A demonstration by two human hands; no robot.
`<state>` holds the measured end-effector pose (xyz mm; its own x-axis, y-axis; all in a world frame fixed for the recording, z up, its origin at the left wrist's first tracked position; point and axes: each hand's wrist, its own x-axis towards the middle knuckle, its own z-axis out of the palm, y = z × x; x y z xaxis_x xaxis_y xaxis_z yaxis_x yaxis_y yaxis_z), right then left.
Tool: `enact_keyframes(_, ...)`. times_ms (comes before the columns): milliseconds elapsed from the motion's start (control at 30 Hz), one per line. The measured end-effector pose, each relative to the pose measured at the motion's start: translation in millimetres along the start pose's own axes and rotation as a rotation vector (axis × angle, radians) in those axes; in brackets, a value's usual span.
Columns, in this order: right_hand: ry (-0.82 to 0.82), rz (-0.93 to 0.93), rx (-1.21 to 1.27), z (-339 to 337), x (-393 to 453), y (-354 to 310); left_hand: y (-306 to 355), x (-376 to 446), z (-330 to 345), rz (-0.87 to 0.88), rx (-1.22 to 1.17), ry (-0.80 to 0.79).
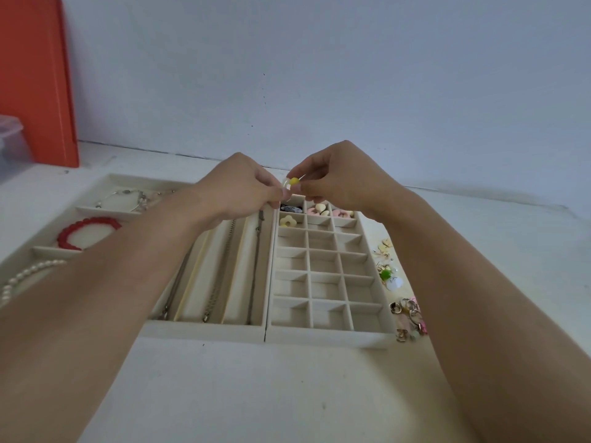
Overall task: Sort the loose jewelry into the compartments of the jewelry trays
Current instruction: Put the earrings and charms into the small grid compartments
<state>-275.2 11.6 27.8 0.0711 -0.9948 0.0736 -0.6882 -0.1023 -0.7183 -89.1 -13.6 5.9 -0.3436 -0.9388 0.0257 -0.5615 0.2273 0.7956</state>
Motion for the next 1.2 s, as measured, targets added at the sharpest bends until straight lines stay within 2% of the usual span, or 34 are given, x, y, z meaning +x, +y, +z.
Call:
enact_keyframes(133,-0.009,0.005,-0.121,-3,3,5,-4,2,2,0.01,0.107,-0.071)
enact_keyframes(267,-0.108,0.016,-0.342,-1,5,10,-7,3,8,0.061,0.335,-0.103)
enact_keyframes(367,-0.144,0.015,-0.406,5,5,13,-8,5,10,0.073,0.428,-0.124)
enact_keyframes(733,-0.139,-0.028,-0.464,12,6,10,-8,5,11,0.109,0.473,-0.151)
enact_keyframes(1200,-0.082,-0.004,-0.443,19,6,13,-5,3,10,0.106,0.449,-0.1)
